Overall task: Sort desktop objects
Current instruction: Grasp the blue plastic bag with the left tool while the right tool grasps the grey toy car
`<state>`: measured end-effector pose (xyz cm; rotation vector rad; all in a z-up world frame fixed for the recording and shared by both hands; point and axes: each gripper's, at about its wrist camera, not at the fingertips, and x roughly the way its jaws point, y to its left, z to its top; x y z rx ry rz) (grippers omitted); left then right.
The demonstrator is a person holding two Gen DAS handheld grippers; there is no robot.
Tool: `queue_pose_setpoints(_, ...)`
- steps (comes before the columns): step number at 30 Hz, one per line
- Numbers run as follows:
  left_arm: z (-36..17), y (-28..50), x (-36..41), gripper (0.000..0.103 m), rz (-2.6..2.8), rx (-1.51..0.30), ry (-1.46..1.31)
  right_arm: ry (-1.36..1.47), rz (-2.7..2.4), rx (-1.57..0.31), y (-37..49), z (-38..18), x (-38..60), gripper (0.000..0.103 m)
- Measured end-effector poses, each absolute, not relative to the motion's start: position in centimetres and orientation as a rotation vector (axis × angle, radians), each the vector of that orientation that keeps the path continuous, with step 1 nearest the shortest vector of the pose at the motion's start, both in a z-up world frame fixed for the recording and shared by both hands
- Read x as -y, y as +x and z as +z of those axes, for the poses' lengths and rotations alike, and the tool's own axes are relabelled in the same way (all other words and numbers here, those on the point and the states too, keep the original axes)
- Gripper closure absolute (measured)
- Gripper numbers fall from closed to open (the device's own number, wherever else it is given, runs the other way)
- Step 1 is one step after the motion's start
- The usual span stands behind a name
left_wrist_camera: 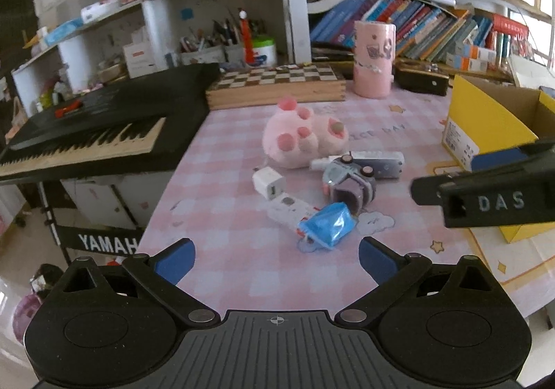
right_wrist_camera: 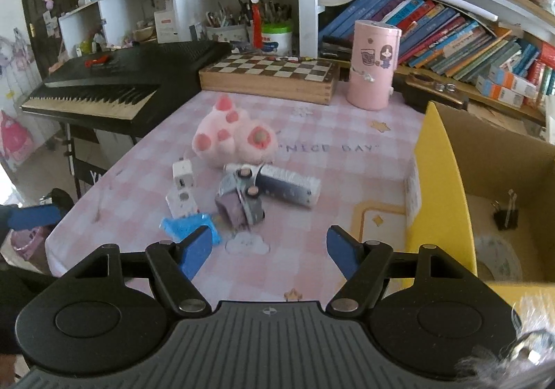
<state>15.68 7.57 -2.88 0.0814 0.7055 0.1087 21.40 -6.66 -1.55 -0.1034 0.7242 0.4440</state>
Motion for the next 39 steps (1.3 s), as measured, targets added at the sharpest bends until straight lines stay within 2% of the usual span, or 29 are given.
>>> queue_pose_setpoints(5, -3.8, 18.4, -6.7, 0.009, 0.084, -0.744, 0.066, -0.102, 0.483, -0.727, 23.9, -1.4, 6.5, 0.032)
queue_pose_setpoints(7, -4.3, 19.6, -6.4, 0.015, 0.072, -0.78, 0.052, -0.102, 0.5, -0.727, 24.8, -1.5, 6.5, 0.032)
queue_pose_setpoints(11, -5.1, 21.6, -6.1, 0.034, 0.068, -0.825, 0.031, -0.114, 0.533, -0.737, 26.6, -1.7, 6.4, 0.032)
queue_pose_setpoints(13, -5.6, 22.5, -5.9, 0.037, 0.068, -0.845, 0.036, -0.119, 0.546, -0.747, 27.4, -1.9, 6.4, 0.032)
queue_pose_setpoints(19, -6.7, 24.0, -5.2, 0.054, 0.04, -0.886, 0.058, -0.132, 0.584, -0.786, 29.4, -2.6, 6.0, 0.032)
queue_pose_setpoints(27, -5.8, 23.2, -5.2, 0.084, 0.009, -0.84, 0.096, -0.132, 0.661, -0.846, 30.6, -3.8, 4.4, 0.032)
queue_pose_setpoints(34, -4.7, 21.9, -6.6, 0.086, 0.051, -0.818, 0.087, -0.138, 0.692, -0.902, 31.3, -4.9, 2.5, 0.033)
queue_pose_setpoints(39, -4.4, 21.0, -7.8, 0.086, 0.095, -0.821, 0.06, -0.157, 0.667, -0.96, 32.3, -6.2, 1.5, 0.042)
